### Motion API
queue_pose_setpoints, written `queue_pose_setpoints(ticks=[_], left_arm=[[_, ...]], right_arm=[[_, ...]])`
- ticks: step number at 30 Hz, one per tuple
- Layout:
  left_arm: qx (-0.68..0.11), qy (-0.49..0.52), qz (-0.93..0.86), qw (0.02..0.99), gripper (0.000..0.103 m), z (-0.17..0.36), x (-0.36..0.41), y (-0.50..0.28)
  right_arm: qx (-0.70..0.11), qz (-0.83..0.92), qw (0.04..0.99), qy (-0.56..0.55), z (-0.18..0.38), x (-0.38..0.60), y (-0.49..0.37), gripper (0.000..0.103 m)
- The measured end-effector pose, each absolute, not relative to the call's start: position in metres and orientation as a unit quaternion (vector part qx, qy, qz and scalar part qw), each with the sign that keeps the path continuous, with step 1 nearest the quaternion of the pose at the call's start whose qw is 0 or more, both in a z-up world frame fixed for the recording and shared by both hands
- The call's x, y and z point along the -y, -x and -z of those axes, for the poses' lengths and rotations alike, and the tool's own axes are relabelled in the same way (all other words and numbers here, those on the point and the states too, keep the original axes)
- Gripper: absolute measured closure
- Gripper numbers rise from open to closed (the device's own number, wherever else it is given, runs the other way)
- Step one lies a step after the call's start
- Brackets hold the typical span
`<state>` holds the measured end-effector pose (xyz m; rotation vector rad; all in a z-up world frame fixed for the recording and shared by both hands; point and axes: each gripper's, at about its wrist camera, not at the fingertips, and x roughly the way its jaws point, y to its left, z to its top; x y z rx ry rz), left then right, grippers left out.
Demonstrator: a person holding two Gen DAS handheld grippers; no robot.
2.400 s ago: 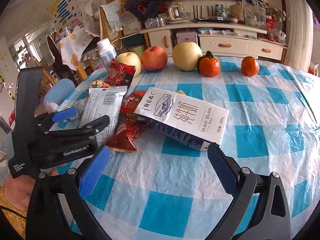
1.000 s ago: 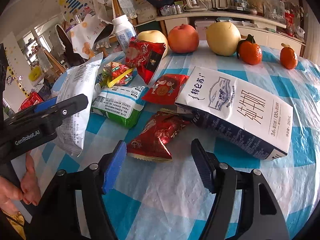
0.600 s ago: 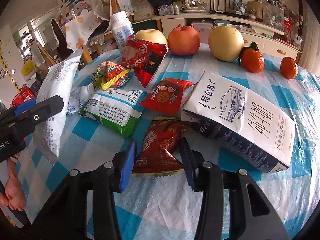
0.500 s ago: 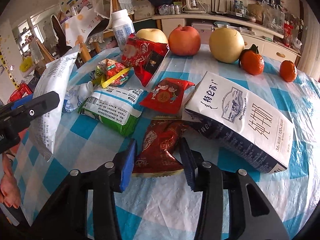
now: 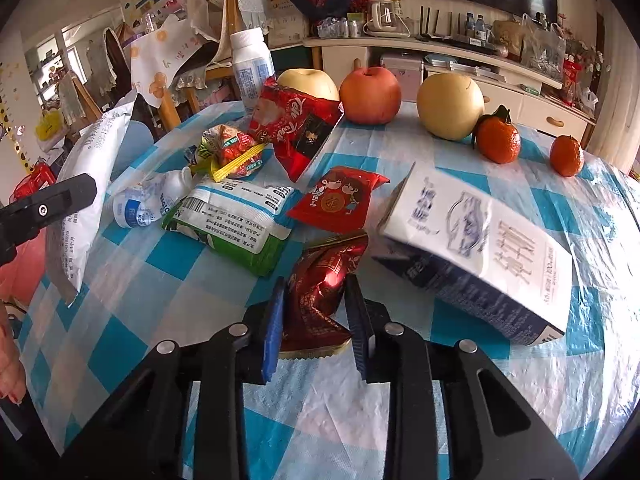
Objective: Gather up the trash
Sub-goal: 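Grasp another grey snack bag with the left tool while the right tool grasps a red foil packet, then carry both items over the pink bucket and open both tools to drop them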
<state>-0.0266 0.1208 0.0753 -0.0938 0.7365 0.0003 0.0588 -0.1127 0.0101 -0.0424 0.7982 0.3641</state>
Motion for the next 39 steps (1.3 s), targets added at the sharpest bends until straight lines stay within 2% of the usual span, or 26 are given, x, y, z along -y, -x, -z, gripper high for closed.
queue_pose_setpoints(ticks=[23, 30, 39], left_arm=[[-0.317, 0.069, -0.069, 0.944, 0.026, -0.107, -0.188, 0.054], [-0.297, 0.094, -0.134, 0.941, 0.026, -0.122, -0.239, 0.067], [-0.297, 0.151, -0.243, 0.911, 0.026, -0.122, -0.335, 0.094]], right_arm=[[-0.321, -0.237, 0.915, 0.060, -0.051, 0.055, -0.013, 0.075], [-0.303, -0.277, 0.910, 0.065, -0.070, 0.008, 0.011, 0.075], [-0.285, -0.373, 0.880, 0.065, -0.096, -0.101, 0.034, 0.075]])
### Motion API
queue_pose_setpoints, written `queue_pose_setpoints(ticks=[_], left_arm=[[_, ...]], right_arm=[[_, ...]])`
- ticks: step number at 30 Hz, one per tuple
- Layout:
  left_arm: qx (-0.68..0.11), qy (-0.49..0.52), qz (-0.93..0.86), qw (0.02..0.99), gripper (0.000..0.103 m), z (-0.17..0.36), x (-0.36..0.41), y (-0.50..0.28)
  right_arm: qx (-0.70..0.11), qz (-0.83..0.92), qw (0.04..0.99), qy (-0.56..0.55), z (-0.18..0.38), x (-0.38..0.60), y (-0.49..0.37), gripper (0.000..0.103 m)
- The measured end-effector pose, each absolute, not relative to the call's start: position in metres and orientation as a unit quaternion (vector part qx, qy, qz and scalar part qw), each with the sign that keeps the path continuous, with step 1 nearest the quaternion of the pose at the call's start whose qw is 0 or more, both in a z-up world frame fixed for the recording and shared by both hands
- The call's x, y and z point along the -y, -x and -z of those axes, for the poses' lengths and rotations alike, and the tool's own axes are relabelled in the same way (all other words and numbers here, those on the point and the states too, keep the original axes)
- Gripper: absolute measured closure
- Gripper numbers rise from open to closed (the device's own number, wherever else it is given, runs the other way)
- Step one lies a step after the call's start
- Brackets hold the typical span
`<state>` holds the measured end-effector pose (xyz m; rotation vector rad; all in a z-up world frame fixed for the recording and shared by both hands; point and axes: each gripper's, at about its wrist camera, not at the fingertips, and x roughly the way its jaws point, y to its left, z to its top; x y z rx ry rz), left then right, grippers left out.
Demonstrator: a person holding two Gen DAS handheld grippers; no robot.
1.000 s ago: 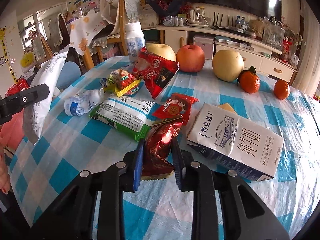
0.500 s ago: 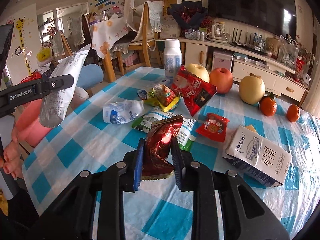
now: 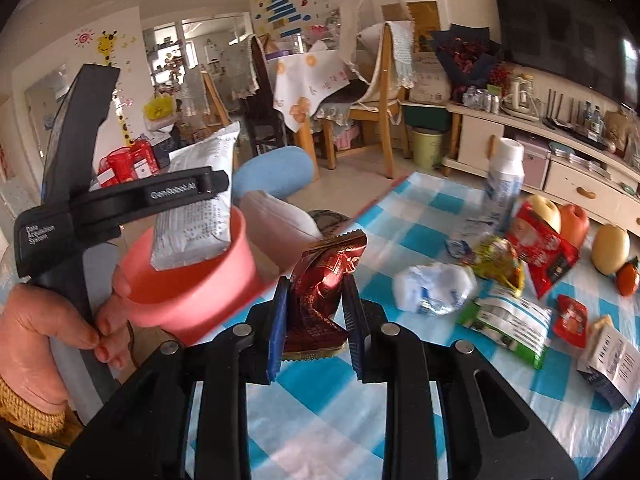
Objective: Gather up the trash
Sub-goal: 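Carry both items over the pink bucket and open both tools to drop them, then move both open tools back toward the white bottle and milk carton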
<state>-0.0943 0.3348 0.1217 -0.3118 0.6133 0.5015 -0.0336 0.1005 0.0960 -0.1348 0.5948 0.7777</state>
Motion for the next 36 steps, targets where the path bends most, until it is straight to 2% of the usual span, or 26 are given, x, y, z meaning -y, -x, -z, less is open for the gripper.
queue_pose_setpoints(ticks=[8, 15, 16, 17, 19, 23, 24, 30, 36], left_arm=[[-0.291, 0.205, -0.298, 0.886, 0.026, -0.117, -0.400, 0.123], [-0.301, 0.248, -0.336, 0.857, 0.025, -0.100, -0.443, 0.134], [-0.300, 0.251, -0.341, 0.855, 0.025, -0.099, -0.446, 0.136], [-0.299, 0.256, -0.345, 0.852, 0.020, -0.099, -0.449, 0.138], [-0.293, 0.262, -0.354, 0.849, 0.014, -0.099, -0.450, 0.139], [-0.288, 0.259, -0.351, 0.853, 0.014, -0.100, -0.446, 0.136], [-0.285, 0.255, -0.349, 0.855, 0.014, -0.100, -0.443, 0.135], [-0.249, 0.215, -0.330, 0.885, 0.011, -0.107, -0.419, 0.131], [-0.264, 0.166, -0.274, 0.910, 0.011, -0.113, -0.390, 0.114]], right_arm=[[-0.272, -0.436, 0.852, 0.102, -0.111, -0.198, 0.040, 0.075], [-0.287, -0.459, 0.832, 0.124, -0.094, -0.253, 0.032, 0.072], [-0.290, -0.459, 0.831, 0.125, -0.091, -0.257, 0.031, 0.069], [-0.290, -0.455, 0.832, 0.126, -0.089, -0.259, 0.030, 0.065], [-0.287, -0.444, 0.840, 0.120, -0.088, -0.256, 0.030, 0.041], [-0.281, -0.419, 0.857, 0.106, -0.086, -0.237, 0.031, 0.027], [-0.278, -0.406, 0.864, 0.109, -0.086, -0.231, 0.032, 0.020], [-0.278, -0.364, 0.880, 0.128, -0.084, -0.197, 0.033, 0.015], [-0.286, -0.329, 0.889, 0.140, -0.074, -0.162, 0.035, 0.015]])
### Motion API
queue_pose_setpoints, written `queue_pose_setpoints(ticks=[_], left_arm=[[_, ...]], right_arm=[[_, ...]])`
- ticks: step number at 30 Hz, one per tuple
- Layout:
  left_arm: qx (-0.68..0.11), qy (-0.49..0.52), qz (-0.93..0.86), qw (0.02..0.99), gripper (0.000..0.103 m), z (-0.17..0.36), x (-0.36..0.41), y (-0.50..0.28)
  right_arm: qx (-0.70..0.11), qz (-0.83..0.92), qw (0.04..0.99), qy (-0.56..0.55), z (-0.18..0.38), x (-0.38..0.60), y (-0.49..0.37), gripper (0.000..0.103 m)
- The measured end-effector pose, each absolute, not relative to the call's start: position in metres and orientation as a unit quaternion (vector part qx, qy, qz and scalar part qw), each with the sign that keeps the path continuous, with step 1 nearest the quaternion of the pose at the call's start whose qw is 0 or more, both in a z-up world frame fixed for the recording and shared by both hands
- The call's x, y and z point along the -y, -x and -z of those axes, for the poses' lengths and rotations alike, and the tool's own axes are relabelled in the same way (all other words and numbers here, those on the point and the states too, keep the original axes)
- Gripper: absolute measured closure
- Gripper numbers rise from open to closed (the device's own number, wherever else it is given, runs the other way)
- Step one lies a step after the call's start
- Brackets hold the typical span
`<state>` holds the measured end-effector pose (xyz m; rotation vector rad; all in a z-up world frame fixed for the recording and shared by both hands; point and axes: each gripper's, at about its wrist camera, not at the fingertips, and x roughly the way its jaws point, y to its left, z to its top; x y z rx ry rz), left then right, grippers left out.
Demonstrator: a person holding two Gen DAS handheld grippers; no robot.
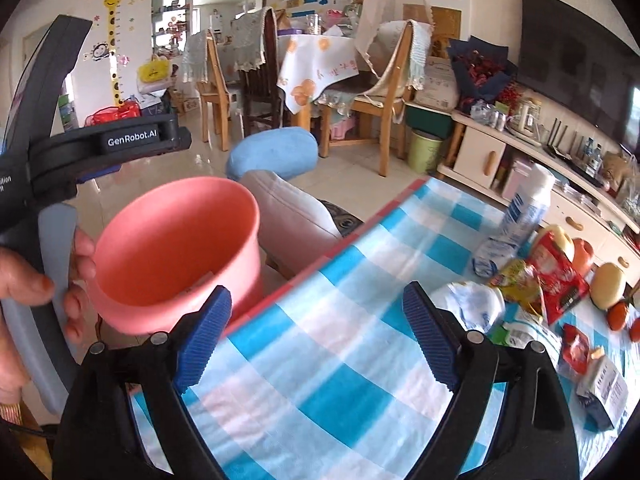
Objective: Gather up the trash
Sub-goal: 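Move both open tools back toward the white bottle and milk carton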
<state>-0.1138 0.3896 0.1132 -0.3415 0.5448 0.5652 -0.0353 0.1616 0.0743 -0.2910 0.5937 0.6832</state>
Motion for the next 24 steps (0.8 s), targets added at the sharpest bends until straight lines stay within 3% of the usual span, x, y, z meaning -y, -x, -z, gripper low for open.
queue_pose_setpoints(ticks=[24], left_arm=[[-0.301, 0.049, -0.147, 0.941, 0.011, -0.098, -0.278, 0.065]], right_arm=[[-0.262, -0.283, 0.909, 0.156, -0.060, -0.044, 0.055, 0.009]])
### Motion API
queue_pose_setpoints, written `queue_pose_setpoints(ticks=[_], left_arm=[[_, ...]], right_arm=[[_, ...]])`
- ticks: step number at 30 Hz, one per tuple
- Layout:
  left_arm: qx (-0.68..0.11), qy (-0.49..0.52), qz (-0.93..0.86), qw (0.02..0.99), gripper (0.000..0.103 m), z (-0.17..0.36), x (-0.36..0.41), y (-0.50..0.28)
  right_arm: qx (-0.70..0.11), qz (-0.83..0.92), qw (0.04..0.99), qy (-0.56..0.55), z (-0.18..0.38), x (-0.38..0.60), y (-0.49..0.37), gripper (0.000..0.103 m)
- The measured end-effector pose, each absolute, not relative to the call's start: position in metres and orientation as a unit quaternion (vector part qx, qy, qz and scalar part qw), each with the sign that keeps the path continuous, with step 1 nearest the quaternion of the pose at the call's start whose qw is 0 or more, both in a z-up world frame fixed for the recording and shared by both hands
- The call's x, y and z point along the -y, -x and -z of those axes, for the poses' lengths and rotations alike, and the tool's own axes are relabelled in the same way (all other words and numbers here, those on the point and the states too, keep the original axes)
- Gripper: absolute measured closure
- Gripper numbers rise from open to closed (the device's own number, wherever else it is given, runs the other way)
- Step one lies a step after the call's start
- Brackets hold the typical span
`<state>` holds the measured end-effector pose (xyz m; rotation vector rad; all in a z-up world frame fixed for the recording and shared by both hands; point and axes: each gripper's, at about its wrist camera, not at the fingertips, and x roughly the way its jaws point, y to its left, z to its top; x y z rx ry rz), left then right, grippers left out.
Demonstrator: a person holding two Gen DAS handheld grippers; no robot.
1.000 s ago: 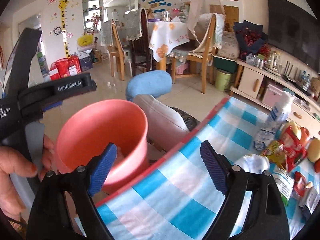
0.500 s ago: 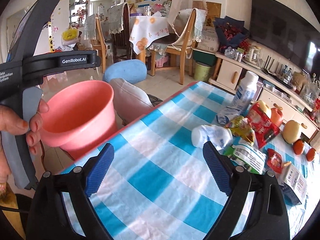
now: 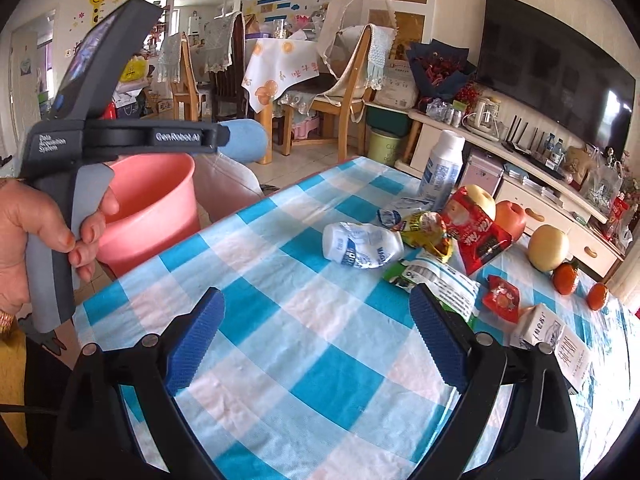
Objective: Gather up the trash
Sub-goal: 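Move both open tools back toward the white bottle and milk carton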
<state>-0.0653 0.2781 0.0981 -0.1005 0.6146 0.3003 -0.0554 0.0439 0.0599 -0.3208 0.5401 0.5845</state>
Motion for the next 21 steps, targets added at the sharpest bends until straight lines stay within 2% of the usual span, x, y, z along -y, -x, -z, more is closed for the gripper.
queue_pose_setpoints(ticks=[5, 21], left_arm=[[-0.321, 0.008, -0.127, 0.939, 0.011, -0.087, -0.250, 0.052], [-0.326, -0.012, -0.052, 0.944, 0.011, -0.077, -0.197, 0.038]], right_arm=[[-0.249, -0.276, 0.914, 0.163, -0.061, -0.028, 0.058, 0.004], [-0.279, -0.246, 0.918, 0.138, -0.050, 0.035, 0.042, 0.004]])
